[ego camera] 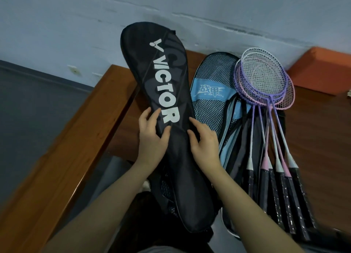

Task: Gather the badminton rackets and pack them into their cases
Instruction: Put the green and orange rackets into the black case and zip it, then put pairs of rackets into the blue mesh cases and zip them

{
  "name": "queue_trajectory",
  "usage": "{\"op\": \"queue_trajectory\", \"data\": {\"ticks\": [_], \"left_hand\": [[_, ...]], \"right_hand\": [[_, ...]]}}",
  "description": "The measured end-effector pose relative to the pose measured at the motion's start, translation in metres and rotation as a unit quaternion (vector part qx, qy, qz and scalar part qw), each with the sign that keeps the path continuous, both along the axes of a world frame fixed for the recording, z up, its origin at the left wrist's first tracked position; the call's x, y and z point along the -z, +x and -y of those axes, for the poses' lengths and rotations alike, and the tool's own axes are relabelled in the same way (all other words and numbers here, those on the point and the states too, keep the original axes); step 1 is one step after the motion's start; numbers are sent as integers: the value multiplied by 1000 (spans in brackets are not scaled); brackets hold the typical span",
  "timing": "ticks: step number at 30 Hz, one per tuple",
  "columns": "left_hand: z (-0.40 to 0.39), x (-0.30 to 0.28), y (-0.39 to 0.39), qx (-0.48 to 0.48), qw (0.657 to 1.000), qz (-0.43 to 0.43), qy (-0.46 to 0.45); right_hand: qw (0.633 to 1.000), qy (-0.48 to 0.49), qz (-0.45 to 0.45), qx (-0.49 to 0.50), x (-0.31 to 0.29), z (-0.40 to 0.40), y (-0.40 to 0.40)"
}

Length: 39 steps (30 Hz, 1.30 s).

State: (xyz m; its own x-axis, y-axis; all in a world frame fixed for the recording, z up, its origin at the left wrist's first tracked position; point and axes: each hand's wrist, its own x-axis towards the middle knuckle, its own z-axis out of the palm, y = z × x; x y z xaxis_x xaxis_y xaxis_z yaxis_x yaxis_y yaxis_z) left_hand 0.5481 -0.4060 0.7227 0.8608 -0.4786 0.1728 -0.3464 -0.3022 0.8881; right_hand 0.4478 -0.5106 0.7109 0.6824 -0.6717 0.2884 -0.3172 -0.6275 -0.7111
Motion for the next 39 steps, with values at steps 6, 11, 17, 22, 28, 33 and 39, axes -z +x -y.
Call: {"op": "queue_trajectory", "data": {"ticks": [6,11,17,22,28,33,39], "left_hand": [[1,-4,41,94,993,72,-2],[8,7,92,152,985,30,71],[-4,31,135,172,976,50,126],[-11,41,162,214,965,79,127],[-13,63,176,257,951,79,155],[-19,84,180,299,875,211,317],[-21,79,171,297,865,247,319]], "right_hand": [[997,25,21,63,-1,-17,21],[992,82,-23,97,4,-25,60],[985,110,-66,117,12,-41,101],[984,103,-86,116,23,-59,120],[977,61,-141,144,38,-66,129],[937,3,-309,164,54,-60,125],[938,6,-322,127,54,-54,113]]}}
